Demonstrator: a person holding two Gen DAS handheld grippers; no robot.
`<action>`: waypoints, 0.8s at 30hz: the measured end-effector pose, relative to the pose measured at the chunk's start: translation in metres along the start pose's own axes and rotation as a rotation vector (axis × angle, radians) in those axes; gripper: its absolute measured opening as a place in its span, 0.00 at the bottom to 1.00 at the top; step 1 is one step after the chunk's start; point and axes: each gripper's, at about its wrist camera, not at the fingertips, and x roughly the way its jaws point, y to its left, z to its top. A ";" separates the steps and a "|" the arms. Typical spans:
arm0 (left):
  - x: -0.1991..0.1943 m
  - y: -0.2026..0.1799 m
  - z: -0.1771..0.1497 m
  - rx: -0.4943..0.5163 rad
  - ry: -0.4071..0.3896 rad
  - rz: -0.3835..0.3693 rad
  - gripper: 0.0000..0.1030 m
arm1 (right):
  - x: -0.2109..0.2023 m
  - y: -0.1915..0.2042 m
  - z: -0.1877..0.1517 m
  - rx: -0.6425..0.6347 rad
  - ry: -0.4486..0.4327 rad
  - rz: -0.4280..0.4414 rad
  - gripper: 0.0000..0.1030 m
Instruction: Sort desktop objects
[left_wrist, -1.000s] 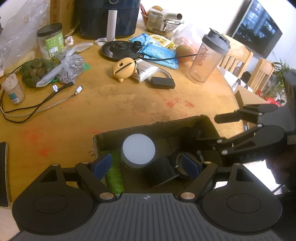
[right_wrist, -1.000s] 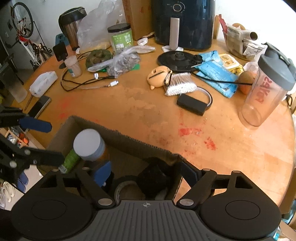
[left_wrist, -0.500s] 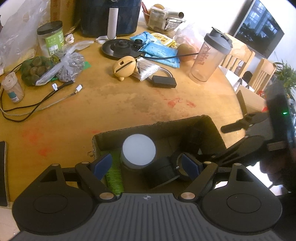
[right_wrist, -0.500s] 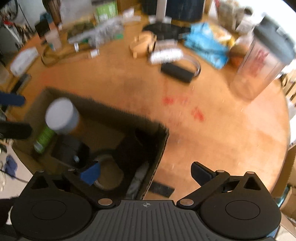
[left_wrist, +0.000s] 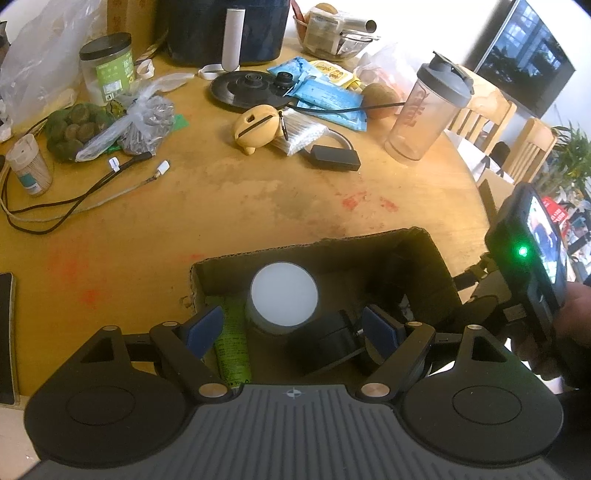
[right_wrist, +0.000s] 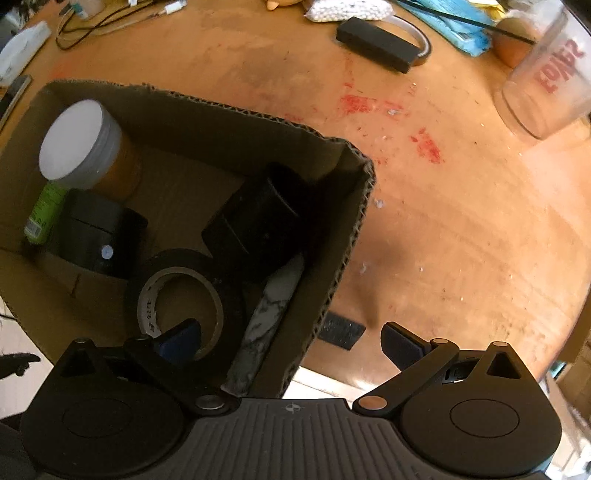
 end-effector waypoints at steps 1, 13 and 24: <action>0.000 0.000 0.000 0.000 -0.001 0.000 0.81 | -0.001 -0.001 0.000 0.005 0.002 0.004 1.00; 0.002 0.003 0.004 -0.008 0.000 0.005 0.81 | -0.054 -0.030 -0.008 0.096 -0.214 -0.034 1.00; 0.003 0.002 0.006 -0.003 0.006 0.004 0.81 | -0.021 -0.028 0.004 0.106 -0.148 -0.050 0.98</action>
